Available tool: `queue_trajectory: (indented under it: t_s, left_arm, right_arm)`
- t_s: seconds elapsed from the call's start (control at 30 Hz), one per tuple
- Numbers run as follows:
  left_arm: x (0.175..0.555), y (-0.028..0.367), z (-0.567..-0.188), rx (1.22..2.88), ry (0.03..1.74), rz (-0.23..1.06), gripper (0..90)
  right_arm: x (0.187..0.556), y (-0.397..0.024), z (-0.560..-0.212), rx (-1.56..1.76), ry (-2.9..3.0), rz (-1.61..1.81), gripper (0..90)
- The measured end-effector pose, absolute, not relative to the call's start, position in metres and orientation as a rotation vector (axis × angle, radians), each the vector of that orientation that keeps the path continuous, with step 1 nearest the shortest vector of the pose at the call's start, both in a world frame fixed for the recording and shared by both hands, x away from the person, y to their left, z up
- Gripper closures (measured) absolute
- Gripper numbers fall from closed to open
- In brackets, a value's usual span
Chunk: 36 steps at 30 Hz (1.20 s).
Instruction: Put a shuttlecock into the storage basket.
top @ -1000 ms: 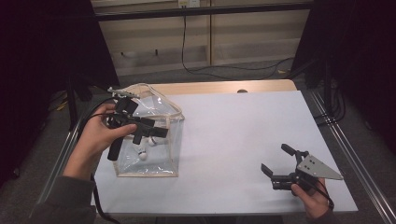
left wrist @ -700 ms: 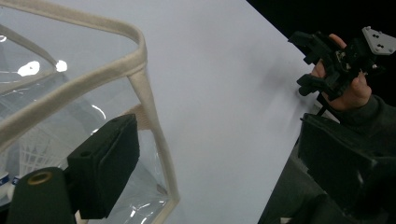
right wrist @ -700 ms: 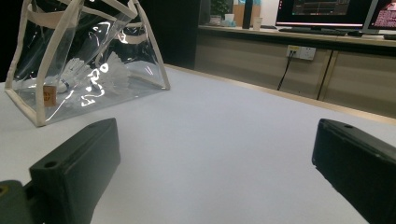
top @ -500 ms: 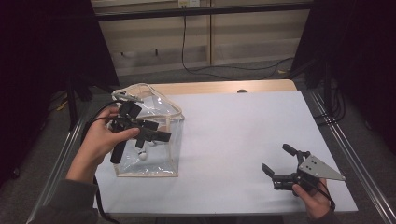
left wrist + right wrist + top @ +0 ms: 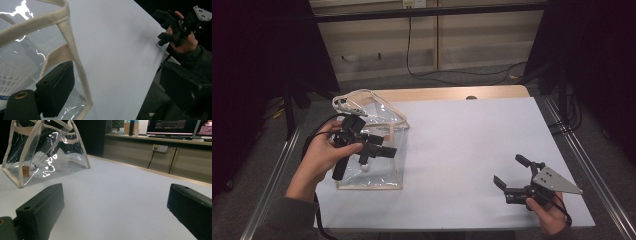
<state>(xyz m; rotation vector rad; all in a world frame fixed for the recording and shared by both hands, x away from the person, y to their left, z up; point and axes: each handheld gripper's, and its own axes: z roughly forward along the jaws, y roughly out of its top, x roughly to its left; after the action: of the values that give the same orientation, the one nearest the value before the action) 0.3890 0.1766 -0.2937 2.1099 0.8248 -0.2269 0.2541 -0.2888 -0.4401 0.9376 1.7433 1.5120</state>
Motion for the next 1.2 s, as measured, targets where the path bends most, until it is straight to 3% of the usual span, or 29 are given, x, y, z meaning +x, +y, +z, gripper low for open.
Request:
queue_trajectory:
  t_s: [1.2]
  left_arm:
    - [0.379,0.174,-0.316,2.143,0.769,-0.244,12.5]
  right_arm:
    - [0.254,-0.289,-0.440,0.948,1.744,1.515,0.8]
